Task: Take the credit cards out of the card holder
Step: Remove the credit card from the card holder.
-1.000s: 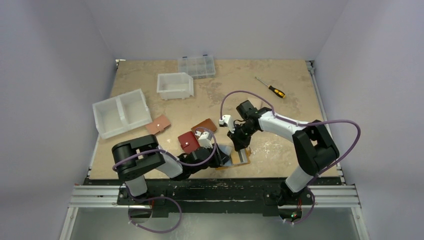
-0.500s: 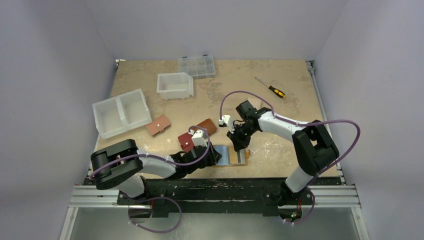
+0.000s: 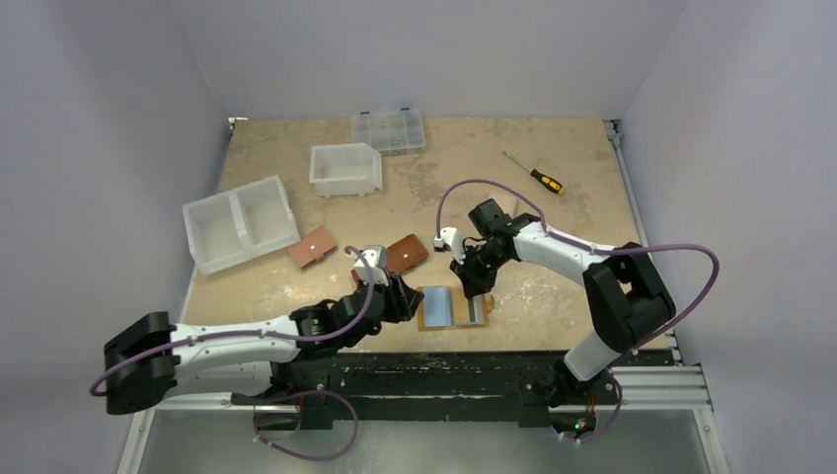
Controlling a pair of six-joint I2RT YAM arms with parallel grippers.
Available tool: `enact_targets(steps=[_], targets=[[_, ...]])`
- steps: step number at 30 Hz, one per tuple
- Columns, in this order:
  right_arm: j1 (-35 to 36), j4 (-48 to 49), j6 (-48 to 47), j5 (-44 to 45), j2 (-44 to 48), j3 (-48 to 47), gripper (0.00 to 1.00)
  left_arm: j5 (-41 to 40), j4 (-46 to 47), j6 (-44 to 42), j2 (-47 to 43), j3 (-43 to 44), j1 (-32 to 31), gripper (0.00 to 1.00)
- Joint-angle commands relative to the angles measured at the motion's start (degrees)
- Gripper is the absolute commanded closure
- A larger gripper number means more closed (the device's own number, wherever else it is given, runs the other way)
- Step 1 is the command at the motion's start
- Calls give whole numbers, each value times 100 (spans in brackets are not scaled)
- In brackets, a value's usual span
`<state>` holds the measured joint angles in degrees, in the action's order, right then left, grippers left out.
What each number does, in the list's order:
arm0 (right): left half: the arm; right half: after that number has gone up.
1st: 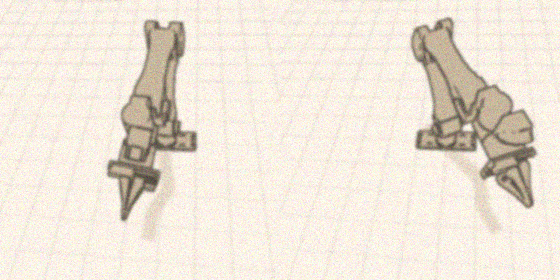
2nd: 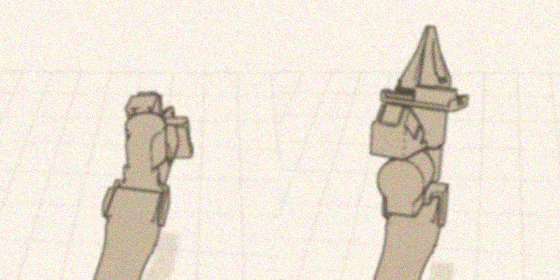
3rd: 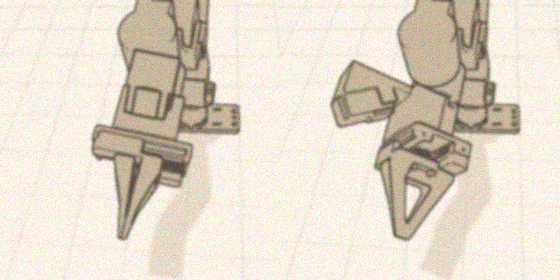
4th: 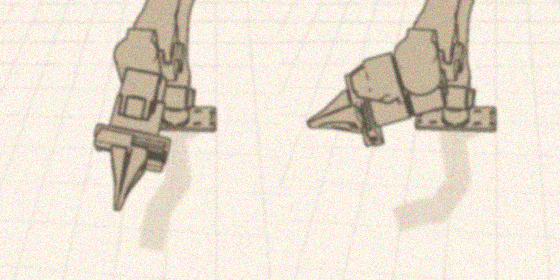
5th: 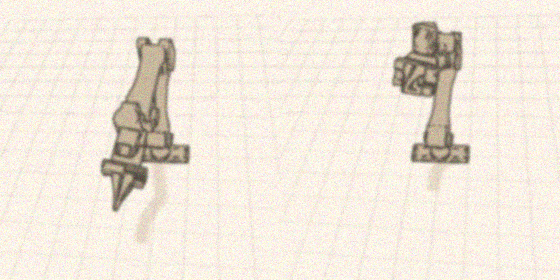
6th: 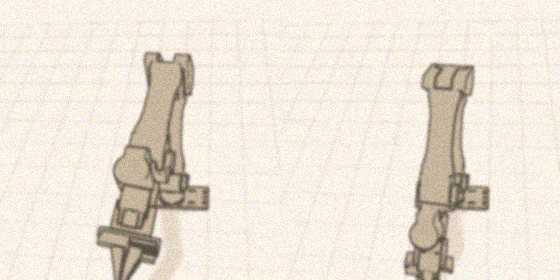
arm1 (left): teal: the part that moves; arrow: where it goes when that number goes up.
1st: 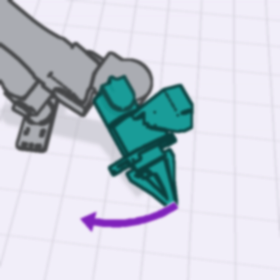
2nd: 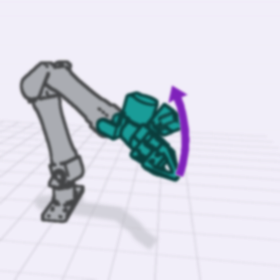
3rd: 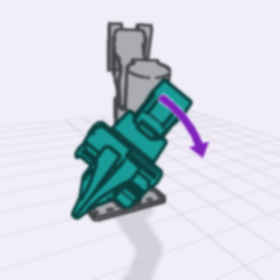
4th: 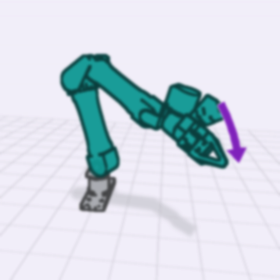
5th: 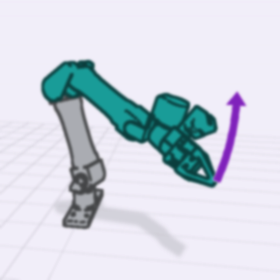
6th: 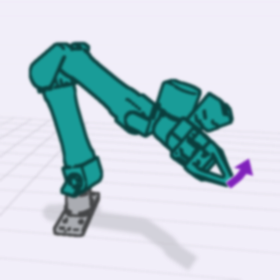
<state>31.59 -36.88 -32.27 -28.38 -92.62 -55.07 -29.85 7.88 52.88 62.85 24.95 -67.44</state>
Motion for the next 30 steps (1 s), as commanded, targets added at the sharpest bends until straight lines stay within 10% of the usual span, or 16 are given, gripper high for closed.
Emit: enact_targets(steps=[1, 4, 6, 16, 30], targets=[[8, -31, -141, -315, 460, 13, 91, 215, 1239, -361, -905, -554, -41, 42], [-16, -46, -171, -425, 677, 27, 90, 145, 1887, -48, -1159, -1053, -32, 4], [-49, -95, -240, -510, 820, 31, 90, 250, 2165, -121, -1153, -1234, -32, 1], [-609, -9, -124, -1323, 1304, 57, 68, 1496, 3859, -516, 288, -946, -32, 15], [-640, 82, 152, -576, 653, -39, 67, 1764, 4365, -16, 2732, -43, 160, 39]])
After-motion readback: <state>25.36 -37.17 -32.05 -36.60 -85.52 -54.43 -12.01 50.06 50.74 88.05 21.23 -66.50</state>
